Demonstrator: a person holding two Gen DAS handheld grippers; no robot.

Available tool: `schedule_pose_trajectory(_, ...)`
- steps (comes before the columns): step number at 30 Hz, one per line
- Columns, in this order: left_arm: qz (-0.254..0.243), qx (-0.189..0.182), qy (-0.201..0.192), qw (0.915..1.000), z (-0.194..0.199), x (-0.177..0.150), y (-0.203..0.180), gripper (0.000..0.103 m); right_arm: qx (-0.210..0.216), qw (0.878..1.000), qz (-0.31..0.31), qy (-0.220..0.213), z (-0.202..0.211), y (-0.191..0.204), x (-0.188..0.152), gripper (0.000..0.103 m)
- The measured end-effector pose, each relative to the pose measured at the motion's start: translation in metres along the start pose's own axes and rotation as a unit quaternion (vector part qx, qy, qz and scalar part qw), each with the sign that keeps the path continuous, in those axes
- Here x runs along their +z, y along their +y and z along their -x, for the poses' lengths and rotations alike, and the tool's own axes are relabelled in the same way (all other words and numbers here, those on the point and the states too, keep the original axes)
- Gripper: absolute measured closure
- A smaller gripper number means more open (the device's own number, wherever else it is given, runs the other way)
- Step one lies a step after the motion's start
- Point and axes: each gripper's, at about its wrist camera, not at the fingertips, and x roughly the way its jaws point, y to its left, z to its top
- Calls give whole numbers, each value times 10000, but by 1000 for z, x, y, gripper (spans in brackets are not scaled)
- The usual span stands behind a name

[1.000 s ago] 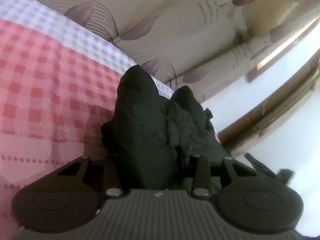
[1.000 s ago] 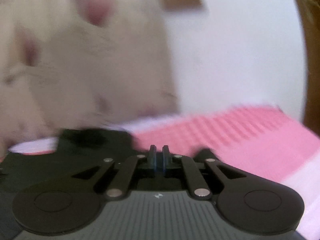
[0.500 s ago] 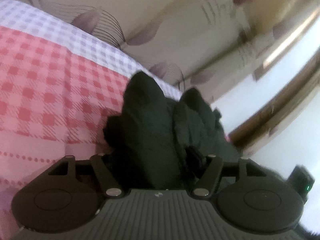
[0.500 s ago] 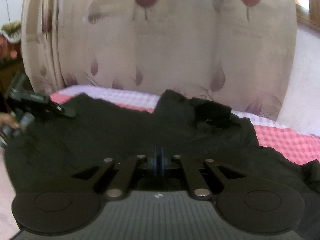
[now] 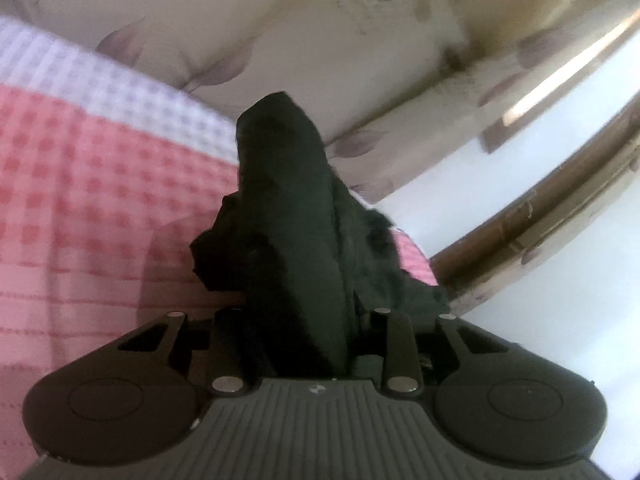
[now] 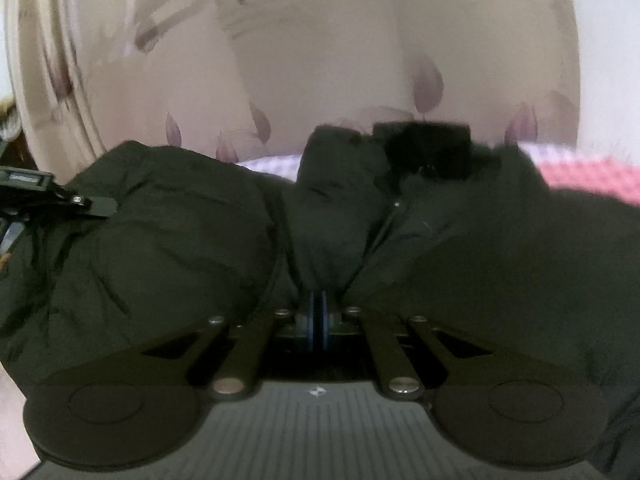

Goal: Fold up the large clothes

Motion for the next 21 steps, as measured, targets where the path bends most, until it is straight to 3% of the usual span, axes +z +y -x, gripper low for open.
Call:
schedule_pose_trajectory(7, -170, 49, 182, 9997, -11, 5, -112, 70, 78, 9998, -180, -30, 0, -2, -3, 99)
schedule_pose_trajectory(14, 19, 45, 708, 9975, -70, -7, -210, 70, 393, 9964, -751, -28, -2, -22, 0, 99)
schedule_pose_trajectory(17, 361, -121, 916, 9951, -104, -20, -226, 70, 853, 9835, -1590, -128, 6, -48, -2, 100)
schedule_pose_trajectory(21, 697, -458, 1005, 9914, -140, -40, -227, 66, 1193, 9611, -2400, -662, 46, -77, -17, 98)
